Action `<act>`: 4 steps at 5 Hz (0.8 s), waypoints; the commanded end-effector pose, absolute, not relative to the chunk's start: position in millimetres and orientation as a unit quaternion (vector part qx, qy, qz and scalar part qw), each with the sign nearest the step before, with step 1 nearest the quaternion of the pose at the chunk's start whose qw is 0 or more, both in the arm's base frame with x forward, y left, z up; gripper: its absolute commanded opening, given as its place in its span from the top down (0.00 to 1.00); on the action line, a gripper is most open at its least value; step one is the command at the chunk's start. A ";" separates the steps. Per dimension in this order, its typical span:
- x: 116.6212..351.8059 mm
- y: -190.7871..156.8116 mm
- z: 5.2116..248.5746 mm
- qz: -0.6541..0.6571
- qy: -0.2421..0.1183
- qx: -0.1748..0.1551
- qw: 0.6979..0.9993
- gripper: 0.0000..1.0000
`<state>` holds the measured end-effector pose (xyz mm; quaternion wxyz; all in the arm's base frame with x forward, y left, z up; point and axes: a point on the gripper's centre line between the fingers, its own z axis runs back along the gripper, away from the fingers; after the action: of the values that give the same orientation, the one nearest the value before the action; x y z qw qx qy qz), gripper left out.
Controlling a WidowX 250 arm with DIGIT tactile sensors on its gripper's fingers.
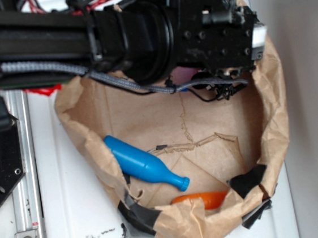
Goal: Grab the yellow cloth.
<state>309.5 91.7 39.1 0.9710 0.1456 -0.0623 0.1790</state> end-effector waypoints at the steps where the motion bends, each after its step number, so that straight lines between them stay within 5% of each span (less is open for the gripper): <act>1: 318.2 99.7 64.8 0.134 -0.123 0.136 0.974 0.00; 2: 321.1 101.0 59.8 0.129 -0.104 0.136 0.977 0.00; 3: 318.9 106.2 47.1 0.138 -0.101 0.126 0.977 1.00; 4: 318.1 103.9 38.2 0.130 -0.086 0.129 0.979 1.00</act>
<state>312.4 89.0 27.2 0.9810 0.1253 -0.0719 0.1297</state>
